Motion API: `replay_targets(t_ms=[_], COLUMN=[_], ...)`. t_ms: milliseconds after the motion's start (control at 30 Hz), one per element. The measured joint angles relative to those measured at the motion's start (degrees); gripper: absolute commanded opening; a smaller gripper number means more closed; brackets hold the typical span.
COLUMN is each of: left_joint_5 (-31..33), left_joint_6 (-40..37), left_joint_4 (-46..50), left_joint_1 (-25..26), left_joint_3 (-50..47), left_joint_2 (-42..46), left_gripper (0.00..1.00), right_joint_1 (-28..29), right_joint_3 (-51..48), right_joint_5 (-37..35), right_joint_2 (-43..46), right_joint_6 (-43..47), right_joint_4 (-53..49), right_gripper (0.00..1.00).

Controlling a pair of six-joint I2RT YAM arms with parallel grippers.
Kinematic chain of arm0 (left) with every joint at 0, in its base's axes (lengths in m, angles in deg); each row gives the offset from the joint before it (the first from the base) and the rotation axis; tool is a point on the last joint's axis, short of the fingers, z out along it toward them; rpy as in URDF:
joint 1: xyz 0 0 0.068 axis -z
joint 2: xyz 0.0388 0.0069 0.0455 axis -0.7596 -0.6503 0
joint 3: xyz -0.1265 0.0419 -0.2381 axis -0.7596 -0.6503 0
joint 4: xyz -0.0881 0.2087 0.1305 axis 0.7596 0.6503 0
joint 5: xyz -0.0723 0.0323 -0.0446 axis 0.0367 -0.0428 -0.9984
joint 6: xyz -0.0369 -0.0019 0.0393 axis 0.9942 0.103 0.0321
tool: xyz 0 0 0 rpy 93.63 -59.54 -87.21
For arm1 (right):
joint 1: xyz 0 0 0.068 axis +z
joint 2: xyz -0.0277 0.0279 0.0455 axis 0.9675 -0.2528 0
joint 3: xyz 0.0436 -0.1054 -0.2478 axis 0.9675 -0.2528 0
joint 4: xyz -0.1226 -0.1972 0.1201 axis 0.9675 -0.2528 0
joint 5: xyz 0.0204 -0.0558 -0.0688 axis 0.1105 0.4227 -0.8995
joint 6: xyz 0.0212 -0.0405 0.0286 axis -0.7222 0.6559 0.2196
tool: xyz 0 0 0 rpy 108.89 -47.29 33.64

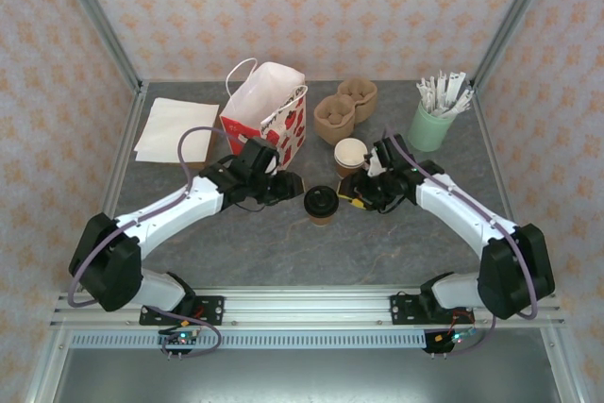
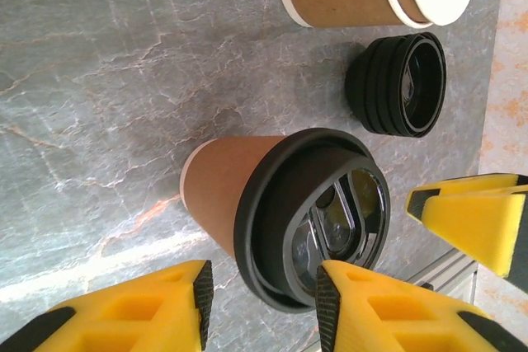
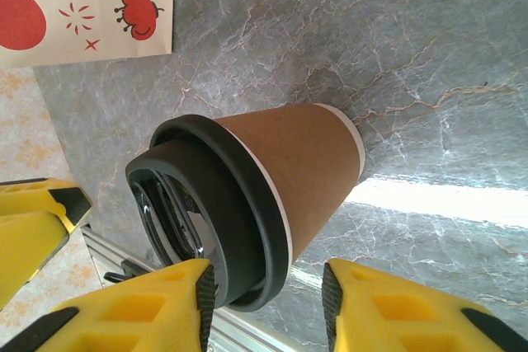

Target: Pack the takeout coffee

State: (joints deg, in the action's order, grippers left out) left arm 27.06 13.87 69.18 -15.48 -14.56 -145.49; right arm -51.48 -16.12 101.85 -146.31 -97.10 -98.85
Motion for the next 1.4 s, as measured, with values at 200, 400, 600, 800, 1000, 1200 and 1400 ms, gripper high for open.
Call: replay_targets(t_ms=[200, 400, 600, 800, 1000, 1200, 1400], left_joint_5=[-2.21, -4.11, -5.29, -5.84, -5.81, -5.81, -5.66], left_joint_6=[0.07, -0.39, -0.5, -1.29, -2.21, -2.93, -3.52], left_joint_4=[-2.01, -2.08, -2.08, -1.99, -1.11, -0.39, 0.57], left_joint_1=[0.0, 0.02, 0.07, 0.07, 0.17, 0.17, 0.57], left_joint_3=[0.0, 0.04, 0.07, 1.09, 1.68, 2.01, 2.23], left_joint_2=[-2.67, -4.39, -6.58, -7.41, -7.48, -7.67, -8.22], left_gripper=[0.5, 0.51, 0.52, 0.52, 0.52, 0.52, 0.52], right_joint_1=[0.0, 0.11, 0.22, 0.26, 0.37, 0.37, 0.48], right_joint_3=[0.0, -0.04, -0.02, -0.02, -0.02, -0.04, -0.04], right_joint_5=[1.09, 1.81, 2.19, 2.23, 2.58, 2.58, 2.38], right_joint_2=[-1.62, -2.25, -2.89, -2.89, -3.45, -4.22, -4.81], right_joint_6=[-0.26, -0.28, -0.31, -0.44, -0.46, -0.46, -0.44], right_joint_4=[0.17, 0.22, 0.26, 0.33, 0.42, 0.37, 0.17], right_gripper=[0.37, 0.36, 0.35, 0.35, 0.33, 0.31, 0.27])
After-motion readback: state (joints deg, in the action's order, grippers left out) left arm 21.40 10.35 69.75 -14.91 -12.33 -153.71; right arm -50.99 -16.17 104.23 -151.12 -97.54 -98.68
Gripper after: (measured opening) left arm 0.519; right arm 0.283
